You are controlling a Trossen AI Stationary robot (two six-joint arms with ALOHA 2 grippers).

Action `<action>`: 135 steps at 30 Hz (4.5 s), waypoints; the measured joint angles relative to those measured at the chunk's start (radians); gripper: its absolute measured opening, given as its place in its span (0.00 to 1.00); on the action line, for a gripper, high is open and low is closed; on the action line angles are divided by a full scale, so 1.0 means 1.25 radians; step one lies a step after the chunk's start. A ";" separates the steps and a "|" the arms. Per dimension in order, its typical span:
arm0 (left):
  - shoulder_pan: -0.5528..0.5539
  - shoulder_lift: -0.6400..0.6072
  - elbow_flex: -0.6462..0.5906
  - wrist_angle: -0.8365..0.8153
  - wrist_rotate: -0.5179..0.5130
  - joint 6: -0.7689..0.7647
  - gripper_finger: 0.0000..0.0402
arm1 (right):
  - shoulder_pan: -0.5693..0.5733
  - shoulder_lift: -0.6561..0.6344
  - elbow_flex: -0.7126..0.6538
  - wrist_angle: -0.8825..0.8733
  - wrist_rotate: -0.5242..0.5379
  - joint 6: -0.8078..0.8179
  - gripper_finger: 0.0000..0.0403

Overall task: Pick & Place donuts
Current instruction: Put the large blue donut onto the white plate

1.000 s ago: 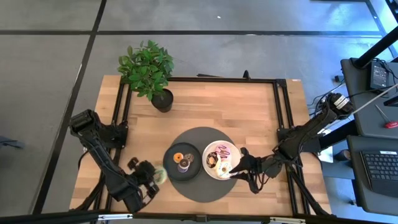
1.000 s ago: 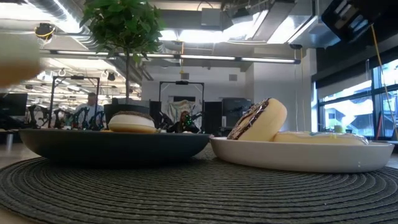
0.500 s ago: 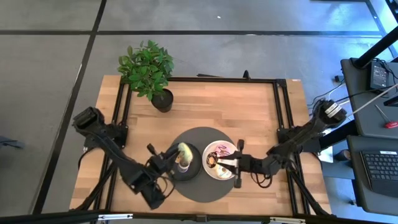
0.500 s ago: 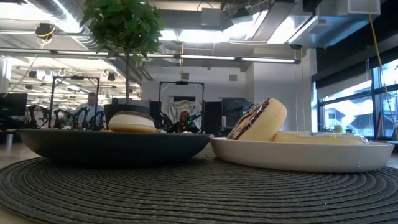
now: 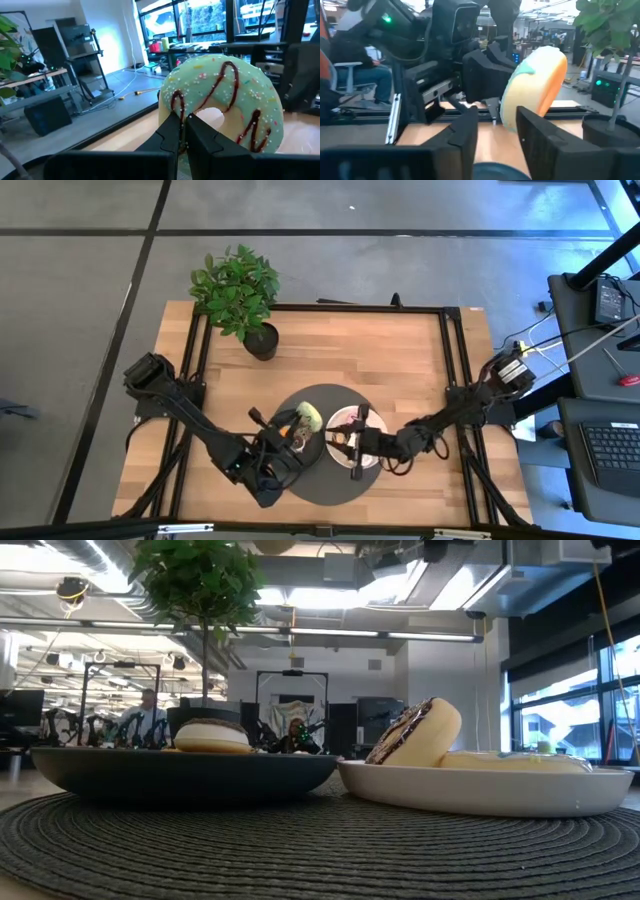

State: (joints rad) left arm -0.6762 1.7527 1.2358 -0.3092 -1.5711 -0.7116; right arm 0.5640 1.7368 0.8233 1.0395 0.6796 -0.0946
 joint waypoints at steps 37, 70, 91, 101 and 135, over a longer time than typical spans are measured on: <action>-0.007 -0.002 0.001 0.047 -0.001 -0.006 0.04 | -0.041 0.042 0.100 -0.094 0.148 0.075 0.34; -0.151 -0.083 0.001 0.048 0.002 0.105 0.31 | 0.015 0.010 0.100 -0.130 0.258 -0.002 0.11; -0.163 -0.087 0.001 0.046 0.120 0.075 0.30 | 0.135 -0.451 0.021 -1.308 -0.264 0.597 0.11; -0.098 -0.087 0.001 0.042 0.278 0.063 0.29 | 0.105 -0.458 -0.061 -1.301 -0.296 0.318 0.11; -0.052 -0.086 0.001 0.038 0.360 0.063 0.28 | -0.093 -0.452 -0.125 -1.185 -0.494 -0.479 0.11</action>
State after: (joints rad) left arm -0.7418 1.6447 1.2369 -0.2619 -1.1210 -0.6334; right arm 0.4479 1.1717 0.6676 -0.4416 0.0619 -0.6930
